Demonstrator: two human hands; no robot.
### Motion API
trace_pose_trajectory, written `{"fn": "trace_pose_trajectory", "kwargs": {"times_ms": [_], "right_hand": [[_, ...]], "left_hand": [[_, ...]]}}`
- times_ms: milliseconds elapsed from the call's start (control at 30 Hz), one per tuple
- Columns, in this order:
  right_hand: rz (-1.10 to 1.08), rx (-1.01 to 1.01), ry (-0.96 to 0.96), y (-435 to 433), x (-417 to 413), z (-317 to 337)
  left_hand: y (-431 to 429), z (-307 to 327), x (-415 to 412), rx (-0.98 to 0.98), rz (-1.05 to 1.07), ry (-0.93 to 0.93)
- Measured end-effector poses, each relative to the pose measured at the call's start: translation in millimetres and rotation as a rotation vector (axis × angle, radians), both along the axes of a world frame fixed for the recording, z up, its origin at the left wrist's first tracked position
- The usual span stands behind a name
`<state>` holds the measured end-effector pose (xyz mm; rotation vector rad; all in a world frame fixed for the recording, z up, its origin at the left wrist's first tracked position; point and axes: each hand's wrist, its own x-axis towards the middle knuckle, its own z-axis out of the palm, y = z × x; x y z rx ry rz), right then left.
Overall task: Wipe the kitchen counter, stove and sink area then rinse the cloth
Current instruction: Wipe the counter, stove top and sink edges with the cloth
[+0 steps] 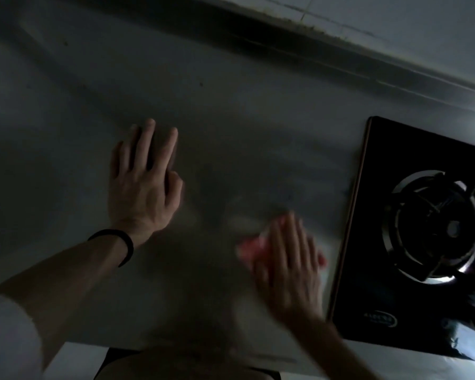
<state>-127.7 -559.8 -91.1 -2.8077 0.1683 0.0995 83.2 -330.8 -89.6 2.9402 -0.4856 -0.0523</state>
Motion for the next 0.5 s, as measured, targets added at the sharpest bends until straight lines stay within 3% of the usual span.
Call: {"fn": "trace_pose_trajectory", "kwargs": {"times_ms": [167,267,367,500], "right_hand": [[-0.107,-0.075,-0.051,-77.7,182.7,-13.9],[-0.160,-0.084,-0.039,-96.7,239.8,-21.7],[-0.244,-0.089,-0.055,-77.1,243.9,-20.6],[-0.227,-0.058,-0.058,-4.1,160.8,-10.6]], "left_hand": [[0.8,-4.0,1.4,0.026,0.007,0.017],[1.9,-6.3,1.2,0.046,-0.010,0.000],[2.4,-9.1,1.0,0.040,-0.007,-0.010],[1.5,-8.6,-0.4,0.004,-0.003,-0.015]]}}
